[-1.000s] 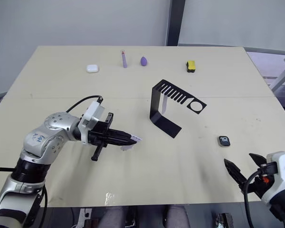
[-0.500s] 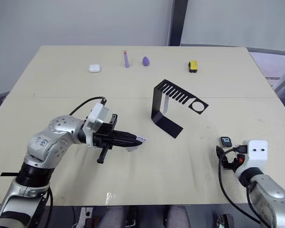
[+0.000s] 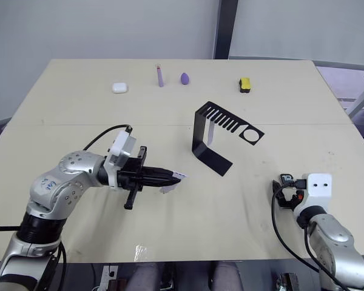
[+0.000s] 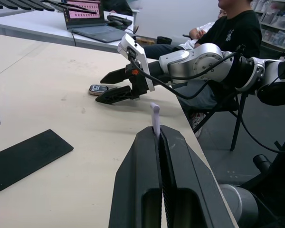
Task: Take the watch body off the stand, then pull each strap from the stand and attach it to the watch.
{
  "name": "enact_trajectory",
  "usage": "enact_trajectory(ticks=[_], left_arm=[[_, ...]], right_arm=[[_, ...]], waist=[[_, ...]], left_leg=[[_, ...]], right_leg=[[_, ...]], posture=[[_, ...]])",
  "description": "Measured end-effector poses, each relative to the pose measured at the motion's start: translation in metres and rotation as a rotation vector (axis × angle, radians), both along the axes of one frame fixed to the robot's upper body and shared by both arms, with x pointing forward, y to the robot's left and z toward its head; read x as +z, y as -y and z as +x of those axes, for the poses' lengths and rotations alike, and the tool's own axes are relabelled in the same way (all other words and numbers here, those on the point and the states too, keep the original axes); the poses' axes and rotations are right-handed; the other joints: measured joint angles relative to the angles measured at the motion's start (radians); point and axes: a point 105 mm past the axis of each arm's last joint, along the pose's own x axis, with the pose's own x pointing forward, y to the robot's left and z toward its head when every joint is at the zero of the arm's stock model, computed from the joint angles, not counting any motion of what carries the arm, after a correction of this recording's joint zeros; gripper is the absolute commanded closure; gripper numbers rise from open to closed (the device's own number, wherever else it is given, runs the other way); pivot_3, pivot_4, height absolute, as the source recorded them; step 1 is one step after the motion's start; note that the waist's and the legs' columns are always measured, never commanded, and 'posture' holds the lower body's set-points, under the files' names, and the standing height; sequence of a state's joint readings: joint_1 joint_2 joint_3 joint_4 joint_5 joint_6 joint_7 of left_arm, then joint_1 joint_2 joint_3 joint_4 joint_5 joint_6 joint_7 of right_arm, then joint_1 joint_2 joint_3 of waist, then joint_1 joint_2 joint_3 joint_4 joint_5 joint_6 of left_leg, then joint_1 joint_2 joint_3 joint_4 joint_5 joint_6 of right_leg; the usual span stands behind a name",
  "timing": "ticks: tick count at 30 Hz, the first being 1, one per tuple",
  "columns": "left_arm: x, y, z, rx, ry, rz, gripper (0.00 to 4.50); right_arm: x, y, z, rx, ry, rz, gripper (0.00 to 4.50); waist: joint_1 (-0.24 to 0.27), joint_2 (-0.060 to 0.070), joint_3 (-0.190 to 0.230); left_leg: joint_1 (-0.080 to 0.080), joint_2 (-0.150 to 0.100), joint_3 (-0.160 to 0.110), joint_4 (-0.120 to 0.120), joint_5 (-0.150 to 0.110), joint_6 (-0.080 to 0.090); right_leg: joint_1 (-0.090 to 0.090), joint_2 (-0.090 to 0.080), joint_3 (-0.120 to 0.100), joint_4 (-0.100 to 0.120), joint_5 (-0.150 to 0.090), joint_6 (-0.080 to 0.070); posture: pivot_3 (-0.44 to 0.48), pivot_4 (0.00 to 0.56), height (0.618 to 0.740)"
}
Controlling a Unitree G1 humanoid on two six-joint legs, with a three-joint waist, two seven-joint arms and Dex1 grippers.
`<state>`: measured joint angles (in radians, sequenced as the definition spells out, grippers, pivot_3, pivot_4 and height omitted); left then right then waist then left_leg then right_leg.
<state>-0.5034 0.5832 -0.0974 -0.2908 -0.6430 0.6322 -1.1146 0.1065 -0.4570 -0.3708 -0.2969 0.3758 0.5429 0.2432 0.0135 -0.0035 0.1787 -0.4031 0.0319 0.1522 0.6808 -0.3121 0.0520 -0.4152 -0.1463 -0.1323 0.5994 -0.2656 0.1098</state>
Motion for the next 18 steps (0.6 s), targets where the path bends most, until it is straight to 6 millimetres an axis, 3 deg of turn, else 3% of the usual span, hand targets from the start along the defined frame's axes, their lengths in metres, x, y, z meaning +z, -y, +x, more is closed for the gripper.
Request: enact_trajectory(ticks=[2,18], left_arm=[[0.0011,0.0008,-0.0014,-0.005,0.008,0.0,4.5],[0.0017,0.0028,-0.0008,-0.002,0.009,-0.013,4.5]], right_arm=[[-0.0007,-0.0005,0.001,-0.001,0.0,0.008,1.3],[-0.0022,0.0015,0.0017,-0.024,-0.002,0.062,1.3]], waist=[[0.0,0.0,0.0],[0.002,0.0,0.0]], left_leg=[[0.0,0.0,0.0,0.0,0.0,0.0],[0.0,0.0,-0.001,0.0,0.0,0.0]], right_leg=[[0.0,0.0,0.0,0.0,0.0,0.0],[0.0,0.0,0.0,0.0,0.0,0.0]], posture=[[0.0,0.15,0.74],[0.0,0.15,0.74]])
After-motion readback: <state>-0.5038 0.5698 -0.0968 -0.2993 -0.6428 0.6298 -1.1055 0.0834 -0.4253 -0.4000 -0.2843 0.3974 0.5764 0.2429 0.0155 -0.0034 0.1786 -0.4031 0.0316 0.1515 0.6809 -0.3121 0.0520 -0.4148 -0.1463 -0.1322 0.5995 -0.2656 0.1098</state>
